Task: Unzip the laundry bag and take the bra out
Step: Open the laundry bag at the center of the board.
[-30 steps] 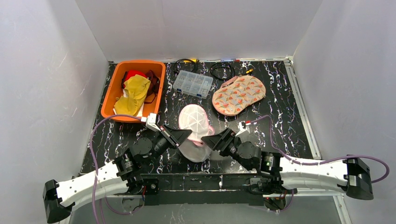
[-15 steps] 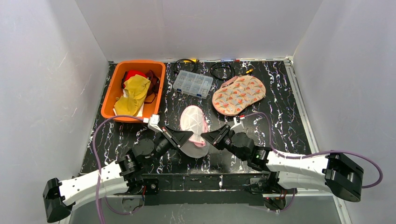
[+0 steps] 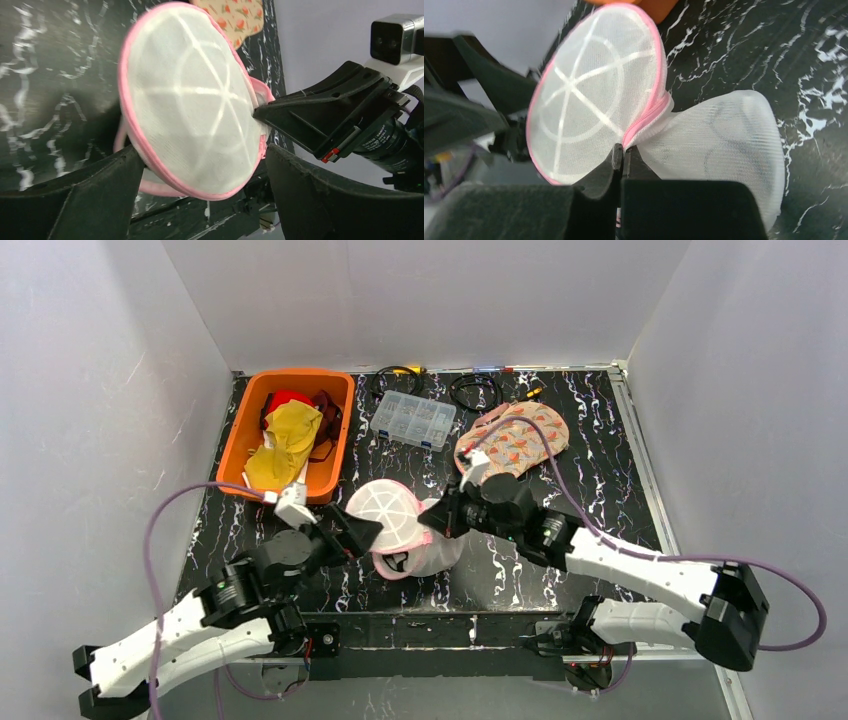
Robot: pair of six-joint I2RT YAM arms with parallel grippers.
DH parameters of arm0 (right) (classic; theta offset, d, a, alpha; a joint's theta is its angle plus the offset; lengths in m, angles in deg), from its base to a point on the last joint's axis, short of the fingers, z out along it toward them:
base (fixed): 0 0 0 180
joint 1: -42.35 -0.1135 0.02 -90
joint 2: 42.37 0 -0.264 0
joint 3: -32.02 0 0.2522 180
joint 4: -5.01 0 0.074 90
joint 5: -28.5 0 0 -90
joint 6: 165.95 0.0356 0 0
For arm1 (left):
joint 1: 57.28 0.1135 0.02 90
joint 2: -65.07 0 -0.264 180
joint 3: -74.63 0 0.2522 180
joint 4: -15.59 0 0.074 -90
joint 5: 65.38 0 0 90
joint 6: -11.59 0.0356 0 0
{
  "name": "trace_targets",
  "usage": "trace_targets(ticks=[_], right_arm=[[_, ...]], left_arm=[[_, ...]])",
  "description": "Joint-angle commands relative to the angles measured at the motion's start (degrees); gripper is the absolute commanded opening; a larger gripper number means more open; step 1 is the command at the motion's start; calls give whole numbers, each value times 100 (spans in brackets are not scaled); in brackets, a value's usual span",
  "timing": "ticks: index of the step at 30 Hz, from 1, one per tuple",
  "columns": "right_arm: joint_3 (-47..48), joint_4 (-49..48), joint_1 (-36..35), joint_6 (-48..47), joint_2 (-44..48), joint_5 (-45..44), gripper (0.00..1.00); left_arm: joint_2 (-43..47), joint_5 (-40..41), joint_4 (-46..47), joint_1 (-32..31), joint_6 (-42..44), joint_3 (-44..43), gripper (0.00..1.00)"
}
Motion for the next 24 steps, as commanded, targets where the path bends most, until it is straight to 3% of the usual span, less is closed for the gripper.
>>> trace_targets(ticks=[1, 6, 10, 18, 23, 24], right_arm=[[976, 867, 22, -1822, -658, 1503, 1], [2059, 1063, 14, -2252, -1186, 2581, 1], [2367, 1486, 63, -2570, -1253, 2499, 1], [395, 744, 1010, -2115, -636, 2478, 1], [-440, 616, 1239, -2060, -347, 2306, 1], [-542, 662, 1242, -2062, -282, 2214, 12]], left_arm=[[581, 1014, -2157, -25, 339, -612, 89], [786, 1539, -2602, -25, 894, -1418, 91], [603, 1675, -2872, -25, 997, -1766, 92], [461, 936, -2272, -25, 756, -826, 90], [102, 202, -1676, -25, 805, -236, 88], [36, 104, -1608, -25, 800, -164, 88]])
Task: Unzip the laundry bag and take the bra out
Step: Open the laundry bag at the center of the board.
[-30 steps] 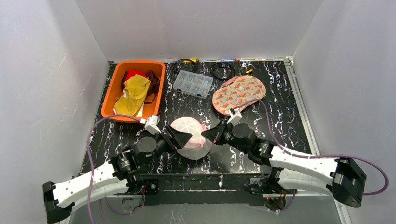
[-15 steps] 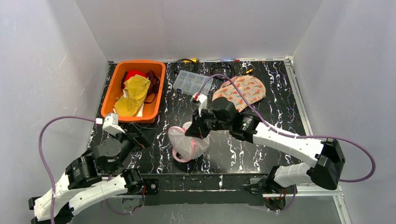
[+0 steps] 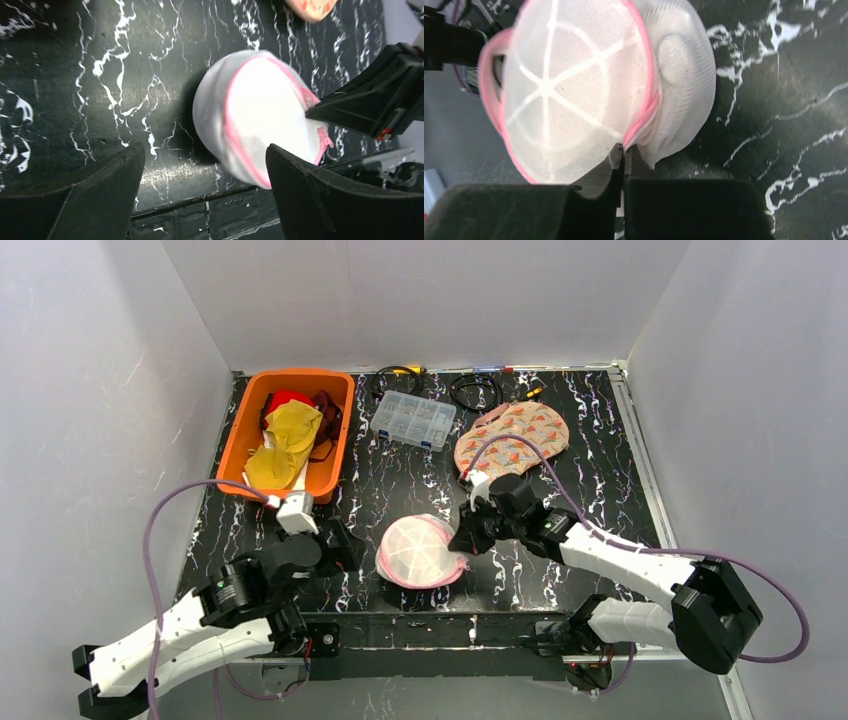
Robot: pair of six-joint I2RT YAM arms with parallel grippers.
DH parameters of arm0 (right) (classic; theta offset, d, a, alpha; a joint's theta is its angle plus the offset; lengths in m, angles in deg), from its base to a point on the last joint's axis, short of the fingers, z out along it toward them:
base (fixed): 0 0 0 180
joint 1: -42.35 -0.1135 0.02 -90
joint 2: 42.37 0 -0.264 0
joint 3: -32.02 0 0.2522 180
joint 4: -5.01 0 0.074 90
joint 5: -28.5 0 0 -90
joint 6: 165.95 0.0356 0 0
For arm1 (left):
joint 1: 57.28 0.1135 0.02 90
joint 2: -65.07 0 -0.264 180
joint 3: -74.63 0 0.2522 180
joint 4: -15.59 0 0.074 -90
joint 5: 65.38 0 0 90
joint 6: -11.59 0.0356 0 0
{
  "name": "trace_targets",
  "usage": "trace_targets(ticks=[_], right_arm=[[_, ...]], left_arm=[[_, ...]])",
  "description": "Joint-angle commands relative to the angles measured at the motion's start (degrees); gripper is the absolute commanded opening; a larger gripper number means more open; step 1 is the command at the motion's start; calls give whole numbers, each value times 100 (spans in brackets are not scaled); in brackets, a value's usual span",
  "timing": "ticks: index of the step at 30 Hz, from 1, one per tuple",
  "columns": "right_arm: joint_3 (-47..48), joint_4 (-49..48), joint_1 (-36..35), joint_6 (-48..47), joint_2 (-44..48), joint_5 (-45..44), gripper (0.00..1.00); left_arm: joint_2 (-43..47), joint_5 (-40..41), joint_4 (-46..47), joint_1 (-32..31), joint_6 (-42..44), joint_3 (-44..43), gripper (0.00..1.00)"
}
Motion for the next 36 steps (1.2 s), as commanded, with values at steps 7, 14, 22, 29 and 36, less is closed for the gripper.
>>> trace_targets(ticks=[7, 14, 22, 29, 36], right_arm=[[22, 776, 36, -117, 1181, -1219, 63], [1211, 2218, -153, -436, 1560, -1797, 77], [2175, 1881, -2647, -438, 120, -4417, 72], [1854, 650, -2765, -151, -637, -4732, 69], [1503, 294, -2898, 52, -863, -4781, 69]], left_arm=[[-311, -782, 765, -27, -29, 578, 87], [-348, -709, 801, -27, 24, 560, 86], [-687, -183, 604, -25, -392, 586, 73], [-1819, -283, 705, -9, -284, 211, 69], [-2200, -347, 702, 32, -598, 427, 53]])
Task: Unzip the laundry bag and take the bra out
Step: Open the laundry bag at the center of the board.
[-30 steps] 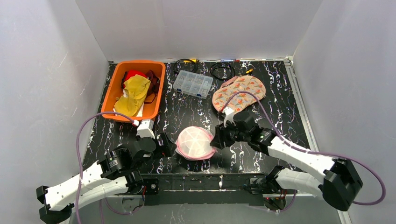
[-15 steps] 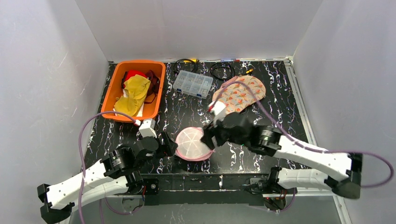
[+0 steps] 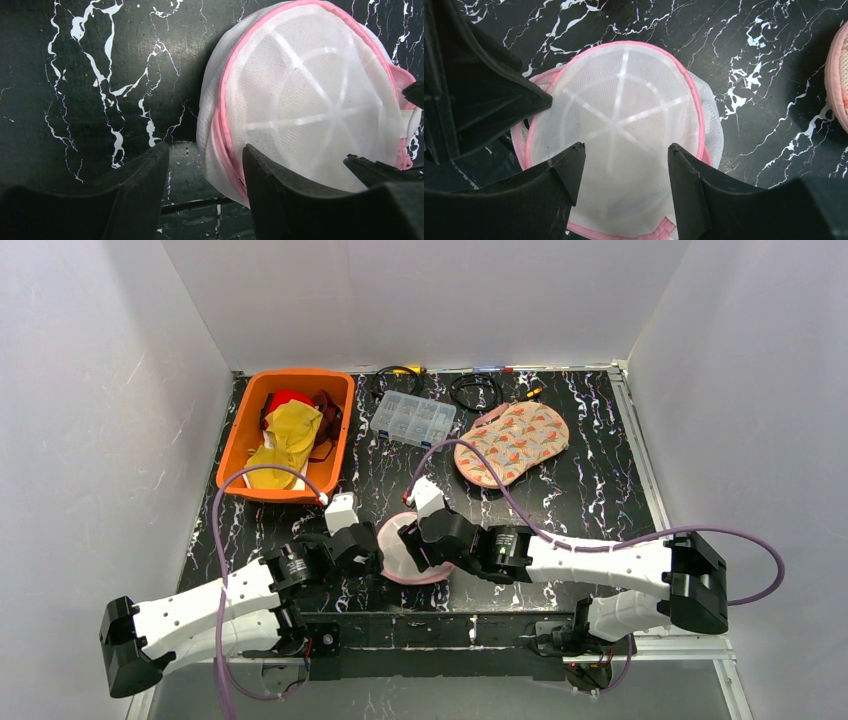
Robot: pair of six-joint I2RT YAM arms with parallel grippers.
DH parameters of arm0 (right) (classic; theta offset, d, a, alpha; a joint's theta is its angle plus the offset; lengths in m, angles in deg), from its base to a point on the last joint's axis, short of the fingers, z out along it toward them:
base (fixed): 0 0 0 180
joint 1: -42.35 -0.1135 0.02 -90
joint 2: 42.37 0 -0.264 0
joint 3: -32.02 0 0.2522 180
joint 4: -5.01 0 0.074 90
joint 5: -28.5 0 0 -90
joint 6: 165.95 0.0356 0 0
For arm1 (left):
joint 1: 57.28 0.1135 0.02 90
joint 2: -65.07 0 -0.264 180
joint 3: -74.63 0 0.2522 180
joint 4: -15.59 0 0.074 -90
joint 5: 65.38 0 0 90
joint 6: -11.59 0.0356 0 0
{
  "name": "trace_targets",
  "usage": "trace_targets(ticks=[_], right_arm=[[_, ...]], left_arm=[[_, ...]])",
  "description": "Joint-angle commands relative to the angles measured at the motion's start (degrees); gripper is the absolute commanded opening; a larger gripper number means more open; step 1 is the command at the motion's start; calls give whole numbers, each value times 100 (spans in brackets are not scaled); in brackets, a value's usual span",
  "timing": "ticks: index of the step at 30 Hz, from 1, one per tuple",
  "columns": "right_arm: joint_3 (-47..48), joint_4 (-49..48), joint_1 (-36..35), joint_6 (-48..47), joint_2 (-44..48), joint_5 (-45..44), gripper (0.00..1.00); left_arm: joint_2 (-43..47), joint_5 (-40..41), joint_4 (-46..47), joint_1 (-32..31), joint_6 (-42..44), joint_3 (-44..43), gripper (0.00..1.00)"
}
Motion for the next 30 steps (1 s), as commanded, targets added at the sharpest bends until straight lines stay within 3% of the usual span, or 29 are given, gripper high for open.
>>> trace_targets(ticks=[1, 8, 16, 24, 30], right_arm=[[-220, -513, -103, 209, 38, -292, 69], [-492, -647, -166, 295, 221, -210, 70], [-288, -785, -496, 125, 224, -317, 76], [-23, -975, -950, 25, -97, -914, 84], [-279, -1227, -987, 144, -116, -1309, 86]], left_arm=[[133, 160, -128, 32, -277, 127, 49], [595, 42, -17, 41, -440, 555, 23], [938, -204, 404, 39, -159, 744, 0], [1385, -925, 1845, 41, 306, 1073, 0], [1325, -1148, 2245, 41, 354, 1075, 0]])
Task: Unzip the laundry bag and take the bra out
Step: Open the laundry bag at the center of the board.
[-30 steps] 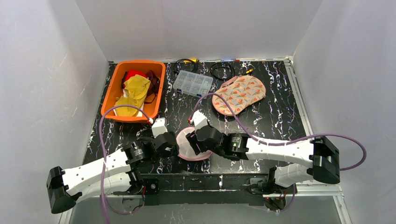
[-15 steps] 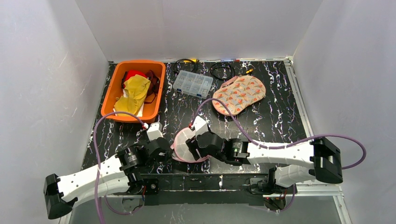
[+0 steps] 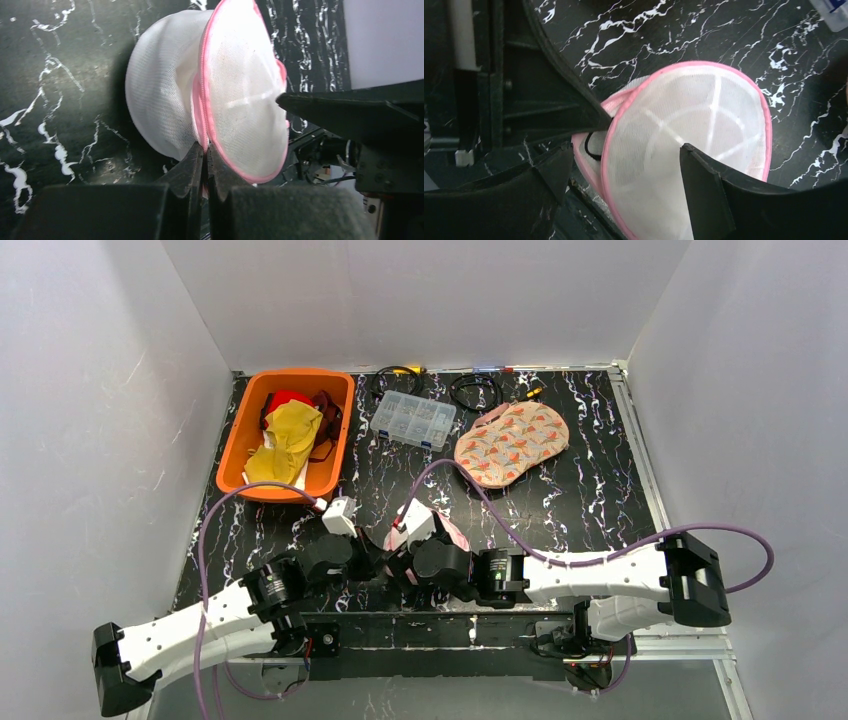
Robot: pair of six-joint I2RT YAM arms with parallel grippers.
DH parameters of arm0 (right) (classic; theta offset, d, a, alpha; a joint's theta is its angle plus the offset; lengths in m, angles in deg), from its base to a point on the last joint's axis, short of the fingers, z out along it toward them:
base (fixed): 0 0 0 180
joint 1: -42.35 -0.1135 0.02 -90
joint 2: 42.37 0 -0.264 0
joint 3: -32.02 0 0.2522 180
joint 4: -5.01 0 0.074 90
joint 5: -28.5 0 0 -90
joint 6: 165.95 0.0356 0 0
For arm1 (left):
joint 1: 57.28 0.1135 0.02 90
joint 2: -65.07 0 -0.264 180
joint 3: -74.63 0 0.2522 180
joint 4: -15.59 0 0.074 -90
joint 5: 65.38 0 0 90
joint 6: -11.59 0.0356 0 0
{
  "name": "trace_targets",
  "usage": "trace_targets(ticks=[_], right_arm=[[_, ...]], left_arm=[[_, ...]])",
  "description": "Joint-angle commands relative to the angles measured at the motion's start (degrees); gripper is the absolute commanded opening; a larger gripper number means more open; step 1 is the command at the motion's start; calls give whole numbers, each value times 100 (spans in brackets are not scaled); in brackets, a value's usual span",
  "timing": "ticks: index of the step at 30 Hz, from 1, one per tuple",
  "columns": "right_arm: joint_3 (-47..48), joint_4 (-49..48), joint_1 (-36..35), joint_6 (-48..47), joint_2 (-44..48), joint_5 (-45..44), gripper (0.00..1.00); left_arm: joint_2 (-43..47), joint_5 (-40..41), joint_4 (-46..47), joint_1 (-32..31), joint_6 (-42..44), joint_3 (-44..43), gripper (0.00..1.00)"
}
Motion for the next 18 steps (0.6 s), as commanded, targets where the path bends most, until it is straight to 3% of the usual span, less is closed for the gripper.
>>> trace_targets(ticks=[1, 18], right_arm=[[-48, -432, -41, 15, -51, -567, 86], [157, 392, -410, 151, -598, -2440, 84]], left_arm=[[-54, -259, 516, 28, 158, 31, 0], [75, -335, 516, 28, 186, -105, 0]])
